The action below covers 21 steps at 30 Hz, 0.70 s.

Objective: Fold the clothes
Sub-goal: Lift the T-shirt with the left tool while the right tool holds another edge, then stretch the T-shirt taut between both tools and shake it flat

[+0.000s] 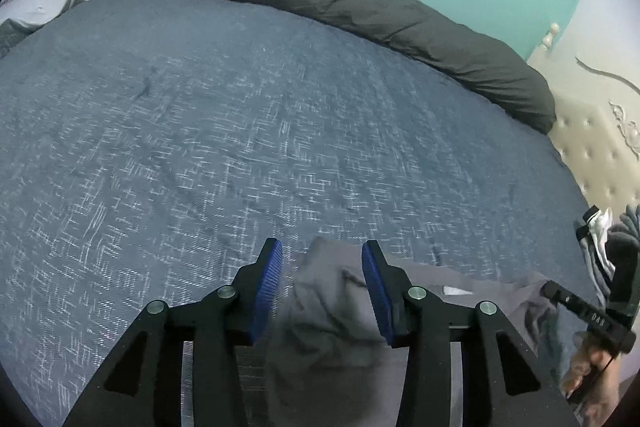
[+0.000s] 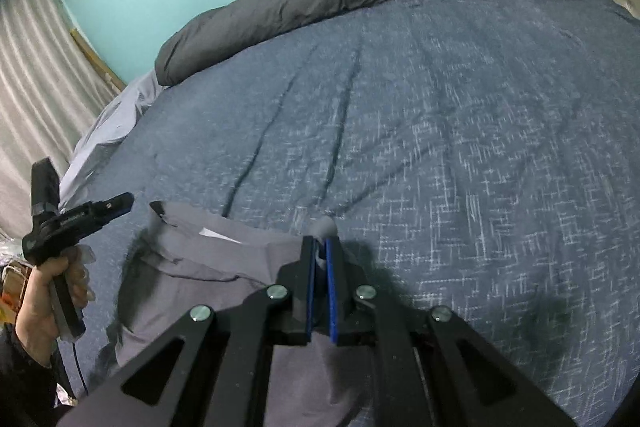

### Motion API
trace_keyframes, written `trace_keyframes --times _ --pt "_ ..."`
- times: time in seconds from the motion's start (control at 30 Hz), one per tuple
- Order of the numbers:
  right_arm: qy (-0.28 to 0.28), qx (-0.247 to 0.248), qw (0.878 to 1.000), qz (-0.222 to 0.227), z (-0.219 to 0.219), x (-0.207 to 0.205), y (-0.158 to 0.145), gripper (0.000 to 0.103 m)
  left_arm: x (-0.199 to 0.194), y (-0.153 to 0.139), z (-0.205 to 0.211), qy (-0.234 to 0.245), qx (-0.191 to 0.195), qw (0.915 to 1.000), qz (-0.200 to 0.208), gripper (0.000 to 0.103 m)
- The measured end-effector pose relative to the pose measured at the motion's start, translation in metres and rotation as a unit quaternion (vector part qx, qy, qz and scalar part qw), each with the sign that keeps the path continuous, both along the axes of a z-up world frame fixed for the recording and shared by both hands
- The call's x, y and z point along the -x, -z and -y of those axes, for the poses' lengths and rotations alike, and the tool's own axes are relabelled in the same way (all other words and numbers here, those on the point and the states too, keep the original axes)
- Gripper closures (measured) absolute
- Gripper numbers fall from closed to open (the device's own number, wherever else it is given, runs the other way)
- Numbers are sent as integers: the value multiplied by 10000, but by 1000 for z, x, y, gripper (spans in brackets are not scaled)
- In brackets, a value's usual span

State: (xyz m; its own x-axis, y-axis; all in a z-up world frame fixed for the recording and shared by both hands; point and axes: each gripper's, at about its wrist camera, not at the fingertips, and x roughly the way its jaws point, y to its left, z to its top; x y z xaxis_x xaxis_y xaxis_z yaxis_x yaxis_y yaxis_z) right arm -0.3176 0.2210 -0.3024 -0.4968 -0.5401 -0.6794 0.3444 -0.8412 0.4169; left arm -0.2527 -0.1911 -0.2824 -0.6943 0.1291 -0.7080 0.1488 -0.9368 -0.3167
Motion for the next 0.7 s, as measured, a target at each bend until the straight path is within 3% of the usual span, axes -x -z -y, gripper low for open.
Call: trace_keyframes --times 0.1,0.2,0.43,0.7 --pt "91 55 9999 3 -6 0 -1 98 -8 9 4 -78 -11 9999 -112 58" --pt "180 105 9998 3 -11 0 -3 98 0 22 1 74 -14 9998 158 59" --pt "322 204 9992 85 -18 2 1 98 12 23 -8 275 354 9989 114 60" --pt "542 353 9979 77 -26 7 5 98 22 35 -5 395 206 9988 220 95"
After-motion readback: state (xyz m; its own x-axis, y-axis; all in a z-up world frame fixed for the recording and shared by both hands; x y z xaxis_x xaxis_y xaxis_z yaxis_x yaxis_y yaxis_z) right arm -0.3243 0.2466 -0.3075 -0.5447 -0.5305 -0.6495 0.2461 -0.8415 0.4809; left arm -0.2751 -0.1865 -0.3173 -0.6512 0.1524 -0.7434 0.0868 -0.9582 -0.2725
